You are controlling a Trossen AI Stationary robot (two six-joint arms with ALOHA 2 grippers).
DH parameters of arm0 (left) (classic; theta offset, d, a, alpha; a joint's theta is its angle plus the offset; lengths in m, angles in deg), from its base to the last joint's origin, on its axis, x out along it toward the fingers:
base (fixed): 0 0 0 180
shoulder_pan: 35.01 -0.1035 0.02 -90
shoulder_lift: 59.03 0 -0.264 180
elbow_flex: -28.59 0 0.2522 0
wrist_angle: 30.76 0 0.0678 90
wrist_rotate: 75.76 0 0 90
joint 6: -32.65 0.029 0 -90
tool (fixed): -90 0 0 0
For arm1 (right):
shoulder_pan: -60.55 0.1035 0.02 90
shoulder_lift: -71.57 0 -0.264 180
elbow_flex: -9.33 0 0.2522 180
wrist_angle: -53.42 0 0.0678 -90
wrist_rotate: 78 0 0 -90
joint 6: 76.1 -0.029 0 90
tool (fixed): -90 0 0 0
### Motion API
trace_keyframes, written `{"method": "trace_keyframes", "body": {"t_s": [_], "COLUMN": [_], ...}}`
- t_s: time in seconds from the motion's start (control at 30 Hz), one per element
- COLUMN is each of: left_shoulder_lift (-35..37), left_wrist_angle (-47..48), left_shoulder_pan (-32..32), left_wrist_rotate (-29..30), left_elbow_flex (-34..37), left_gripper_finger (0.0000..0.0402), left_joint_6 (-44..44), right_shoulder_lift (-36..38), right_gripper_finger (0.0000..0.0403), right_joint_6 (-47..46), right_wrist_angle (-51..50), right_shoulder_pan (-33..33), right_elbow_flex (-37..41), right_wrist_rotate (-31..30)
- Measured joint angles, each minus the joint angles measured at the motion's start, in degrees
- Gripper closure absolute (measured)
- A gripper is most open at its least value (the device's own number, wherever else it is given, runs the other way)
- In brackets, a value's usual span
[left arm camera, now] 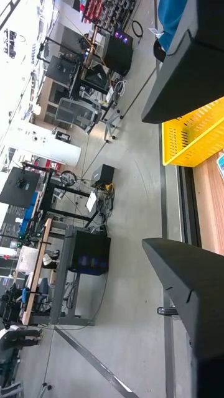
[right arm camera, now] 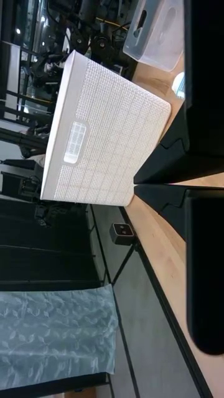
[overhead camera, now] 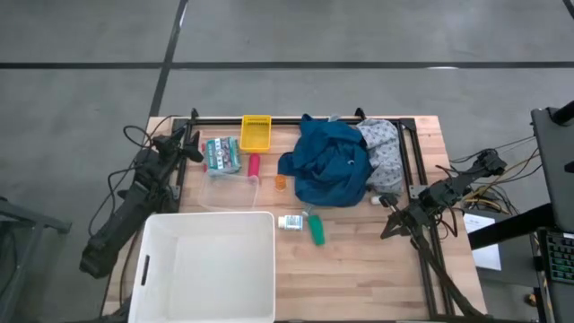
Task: Pick & place medical supplies in basket/bin
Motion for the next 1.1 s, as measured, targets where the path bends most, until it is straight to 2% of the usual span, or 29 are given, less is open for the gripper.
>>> {"method": "trace_keyframes", "body": {"t_s": [0.23,0.37,0.5,0.7,0.87,0.97,1.1], "left_shoulder_lift": [0.0,0.0,0.0,0.0,0.0,0.0,0.0], "left_wrist_angle": [0.0,0.0,0.0,0.0,0.0,0.0,0.0], "left_shoulder_pan": [0.0,0.0,0.0,0.0,0.0,0.0,0.0], "left_wrist_rotate": [0.0,0.0,0.0,0.0,0.0,0.0,0.0], "left_elbow_flex": [0.0,0.0,0.0,0.0,0.0,0.0,0.0], "left_gripper_finger": [0.0080,0.0080,0.0080,0.0080,0.0080,0.0080,0.0080], "left_joint_6": [0.0,0.0,0.0,0.0,0.0,0.0,0.0], "right_shoulder_lift": [0.0,0.0,0.0,0.0,0.0,-0.8,-4.4], "right_gripper_finger": [0.0394,0.0394,0.0394,0.0394,0.0394,0.0394,0.0394], "right_joint_6": [0.0,-1.6,-2.4,1.5,3.5,2.5,-1.2], "right_wrist_angle": [0.4,2.2,6.8,9.1,9.0,5.6,-5.5], "right_shoulder_pan": [0.0,0.0,0.0,0.0,0.0,0.0,0.0], "right_elbow_flex": [0.0,0.0,-0.5,-3.7,-8.8,-12.5,-18.8], "right_wrist_rotate": [0.0,-2.1,-7.9,-15.2,-16.7,-19.1,-23.3]}}
